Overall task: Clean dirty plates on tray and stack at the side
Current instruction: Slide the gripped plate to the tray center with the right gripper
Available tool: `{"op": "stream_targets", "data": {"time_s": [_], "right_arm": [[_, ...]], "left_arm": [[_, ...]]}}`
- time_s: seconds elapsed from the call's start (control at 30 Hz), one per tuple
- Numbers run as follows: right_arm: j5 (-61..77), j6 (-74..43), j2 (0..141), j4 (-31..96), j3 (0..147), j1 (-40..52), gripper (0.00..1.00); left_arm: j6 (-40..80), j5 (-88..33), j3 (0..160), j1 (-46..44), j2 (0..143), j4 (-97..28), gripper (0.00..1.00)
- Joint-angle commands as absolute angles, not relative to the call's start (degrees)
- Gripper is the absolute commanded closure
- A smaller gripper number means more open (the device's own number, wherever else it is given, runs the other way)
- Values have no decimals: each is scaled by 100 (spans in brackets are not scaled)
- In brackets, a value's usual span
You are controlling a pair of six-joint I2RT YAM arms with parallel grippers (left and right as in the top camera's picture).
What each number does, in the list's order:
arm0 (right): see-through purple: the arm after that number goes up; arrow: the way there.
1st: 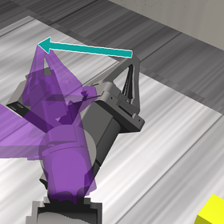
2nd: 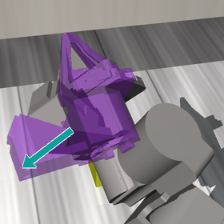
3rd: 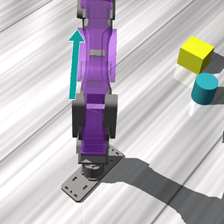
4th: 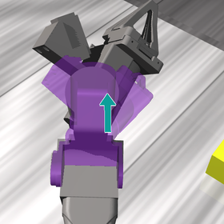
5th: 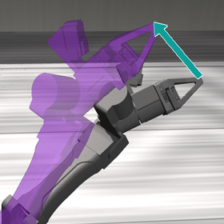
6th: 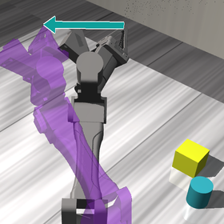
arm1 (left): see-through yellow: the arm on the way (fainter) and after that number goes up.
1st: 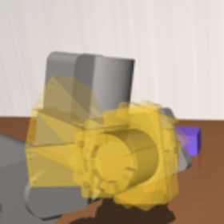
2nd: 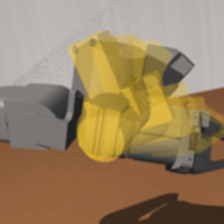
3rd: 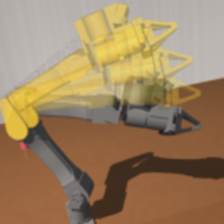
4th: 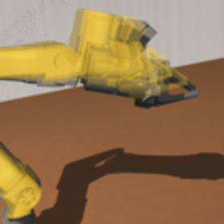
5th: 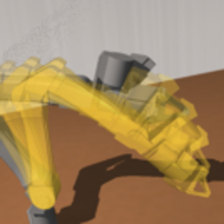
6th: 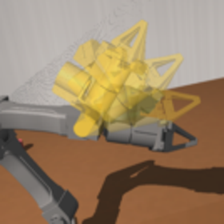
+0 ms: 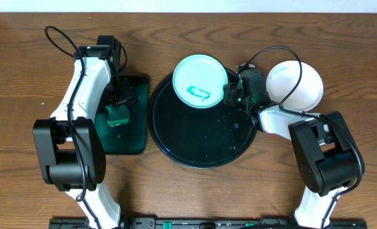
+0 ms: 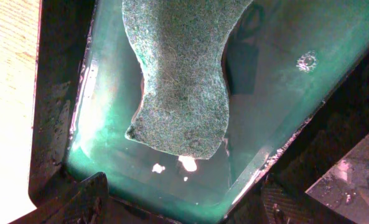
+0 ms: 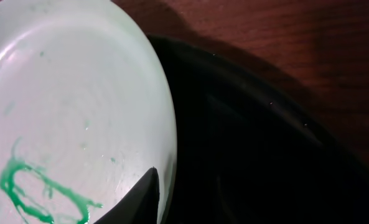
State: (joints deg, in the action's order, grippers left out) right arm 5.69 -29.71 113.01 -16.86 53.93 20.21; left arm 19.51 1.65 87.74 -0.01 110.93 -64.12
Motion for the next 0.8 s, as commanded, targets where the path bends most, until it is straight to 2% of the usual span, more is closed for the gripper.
{"op": "stream_targets", "data": {"time_s": [0.0,0.2,0.27,0.3,0.53,0.77], "right_arm": [[364,-3046,11356,-1723,5413,2073,78],[346,-3087,11356,-2067,5413,2073,74],[346,-3162,11356,-2290,5413,2073,66],[346,-3170,11356,-2386,5413,2073,66],[320,-3166,11365,-2495,5413,2104,69],[305,-3173,11633,-2786,5413,2241,78]], "left_arm": [[1959,191,8742,3,11124,-6447,21],[1959,191,8742,3,11124,-6469,21],[1959,191,8742,3,11124,-6497,21],[1959,191,8742,3,11124,-6514,21],[1959,191,8742,3,11124,-6532,21],[1962,191,8742,3,11124,-6554,21]]}}
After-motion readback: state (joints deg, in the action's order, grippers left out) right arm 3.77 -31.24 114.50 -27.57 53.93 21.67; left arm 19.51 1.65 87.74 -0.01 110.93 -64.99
